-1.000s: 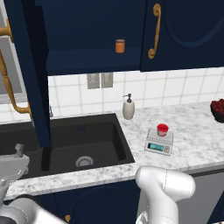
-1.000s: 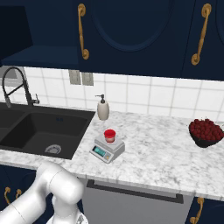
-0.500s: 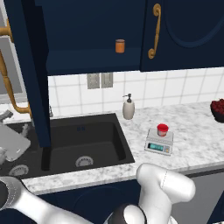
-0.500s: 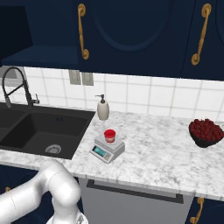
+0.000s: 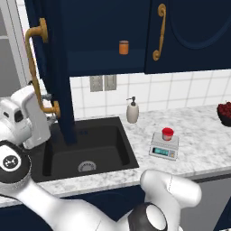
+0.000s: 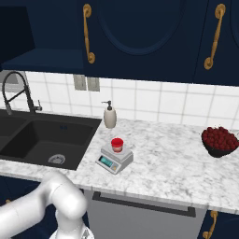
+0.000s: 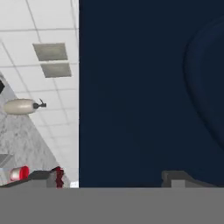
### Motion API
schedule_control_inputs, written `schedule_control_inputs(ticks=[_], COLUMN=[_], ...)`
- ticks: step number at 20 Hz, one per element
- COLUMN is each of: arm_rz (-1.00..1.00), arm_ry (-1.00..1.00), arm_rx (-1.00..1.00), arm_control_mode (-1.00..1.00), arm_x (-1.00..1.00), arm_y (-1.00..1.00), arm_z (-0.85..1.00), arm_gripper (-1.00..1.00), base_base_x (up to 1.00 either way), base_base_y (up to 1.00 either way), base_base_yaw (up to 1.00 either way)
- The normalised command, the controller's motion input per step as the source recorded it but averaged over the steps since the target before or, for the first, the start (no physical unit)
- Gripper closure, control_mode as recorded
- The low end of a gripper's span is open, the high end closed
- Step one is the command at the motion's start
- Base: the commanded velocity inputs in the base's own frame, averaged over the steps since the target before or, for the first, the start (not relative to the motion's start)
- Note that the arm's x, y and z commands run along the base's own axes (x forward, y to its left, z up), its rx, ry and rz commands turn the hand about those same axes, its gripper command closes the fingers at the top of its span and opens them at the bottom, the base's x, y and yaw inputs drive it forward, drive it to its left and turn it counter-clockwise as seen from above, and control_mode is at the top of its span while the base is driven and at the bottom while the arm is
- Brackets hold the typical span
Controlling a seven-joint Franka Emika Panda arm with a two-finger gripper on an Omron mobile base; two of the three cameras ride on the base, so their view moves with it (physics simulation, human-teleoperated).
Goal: Pick the jam and place it on the digital scale for weighing, and close the cabinet.
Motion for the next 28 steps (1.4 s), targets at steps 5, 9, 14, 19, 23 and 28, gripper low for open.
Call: schedule_control_inputs(ticks=[5,9,14,19,23,28], arm_rz=[0.08,0.09,0.09,0.12,0.23,0.29], arm_ry=[0.22,0.25,0.18,0.02,-0.03,-0.14], arm_rx=[0.28,0.29,0.30,0.32,0.32,0.34], arm_control_mode=[-1.00,-1.00,-1.00,-1.00,-1.00,-1.00], arm_x=[0.13,0.92,0.98,0.58,0.53,0.89], arm_y=[-1.00,-1.00,-1.00,-1.00,-1.00,-1.00], arm_z=[0.25,0.00,0.00,0.00,-0.07,-0.21], arm_gripper=[-1.00,-1.00,-1.00,-1.00,-1.00,-1.00], base_base_x=[0.00,0.00,0.00,0.00,0.00,0.00], base_base_y=[0.00,0.00,0.00,0.00,0.00,0.00], base_base_yaw=[0.00,0.00,0.00,0.00,0.00,0.00])
